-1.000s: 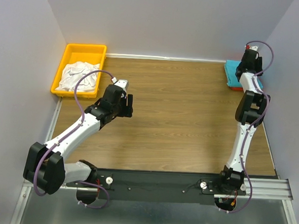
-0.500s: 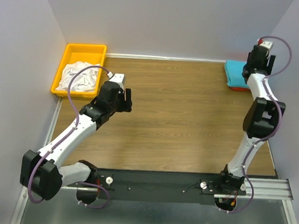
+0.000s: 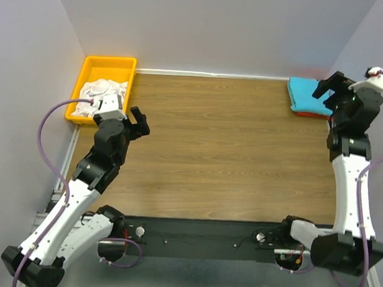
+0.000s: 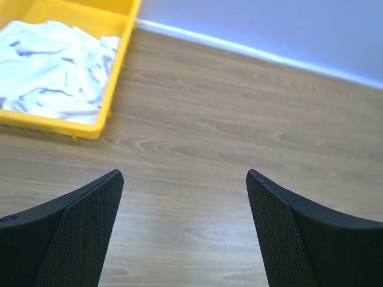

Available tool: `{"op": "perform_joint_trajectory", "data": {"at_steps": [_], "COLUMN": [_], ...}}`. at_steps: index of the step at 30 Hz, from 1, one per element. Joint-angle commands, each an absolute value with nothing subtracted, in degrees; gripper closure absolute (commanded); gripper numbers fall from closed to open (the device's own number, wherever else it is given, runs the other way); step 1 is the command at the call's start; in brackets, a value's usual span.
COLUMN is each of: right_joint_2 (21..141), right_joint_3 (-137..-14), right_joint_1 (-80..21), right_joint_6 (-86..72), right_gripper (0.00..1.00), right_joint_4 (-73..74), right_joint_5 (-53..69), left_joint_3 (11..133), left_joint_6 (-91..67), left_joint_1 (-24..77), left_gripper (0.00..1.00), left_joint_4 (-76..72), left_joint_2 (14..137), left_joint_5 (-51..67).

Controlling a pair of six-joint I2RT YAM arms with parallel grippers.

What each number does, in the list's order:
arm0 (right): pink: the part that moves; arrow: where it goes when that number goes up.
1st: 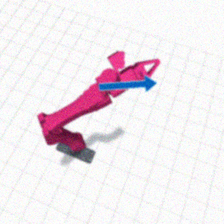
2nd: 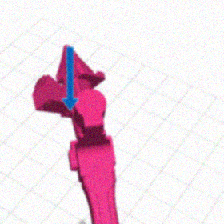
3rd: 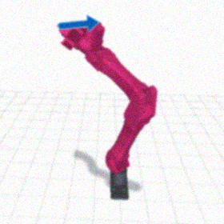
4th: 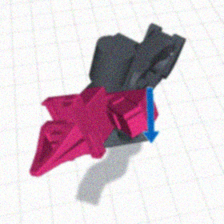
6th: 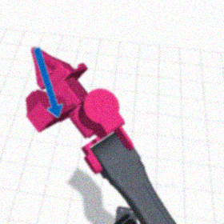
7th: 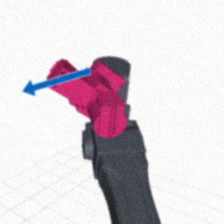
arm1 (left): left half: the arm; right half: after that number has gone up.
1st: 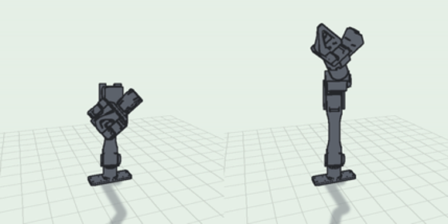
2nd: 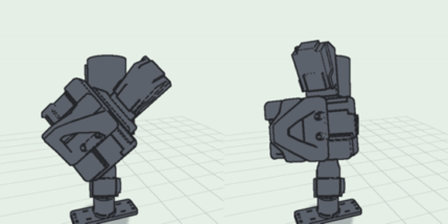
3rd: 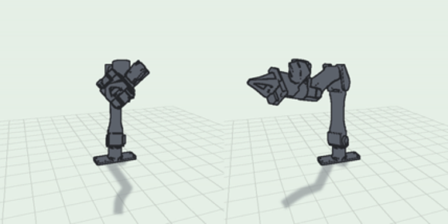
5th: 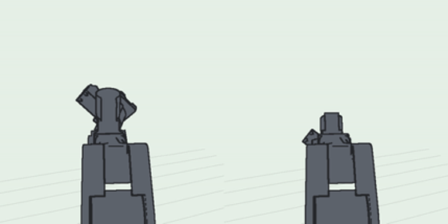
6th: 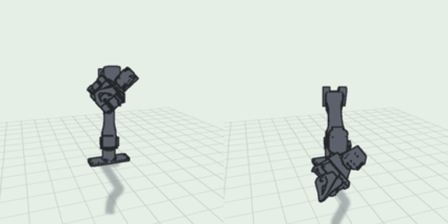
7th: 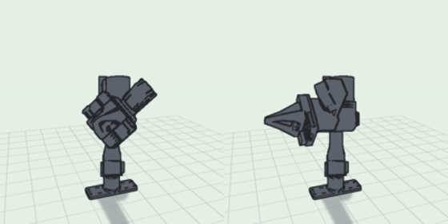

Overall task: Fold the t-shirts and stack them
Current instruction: Reset both grippers

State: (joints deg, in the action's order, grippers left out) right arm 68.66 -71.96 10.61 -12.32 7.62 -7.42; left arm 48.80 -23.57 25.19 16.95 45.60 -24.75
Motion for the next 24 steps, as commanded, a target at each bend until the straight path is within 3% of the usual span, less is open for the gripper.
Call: {"op": "perform_joint_trajectory", "data": {"at_steps": [1, 11, 24], "right_joint_2": [57.42, 36.05, 33.13], "right_joint_3": [-60.16, -43.88, -36.74], "right_joint_1": [10.46, 8.26, 6.94], "right_joint_6": [-21.86, -21.61, -23.91], "right_gripper": [0.0, 0.0, 0.0], "right_joint_4": [11.33, 18.1, 18.11], "right_joint_5": [2.29, -3.59, -5.54], "left_joint_3": [43.95, 34.55, 23.03], "left_joint_6": [-25.67, -19.42, -19.78], "left_joint_1": [24.79, 24.87, 24.87], "left_gripper": [0.05, 0.02, 0.02], "left_joint_4": [11.1, -3.42, -10.1], "left_joint_2": [40.54, 33.66, 29.01], "left_joint_5": [-33.92, -30.06, -28.39]}}
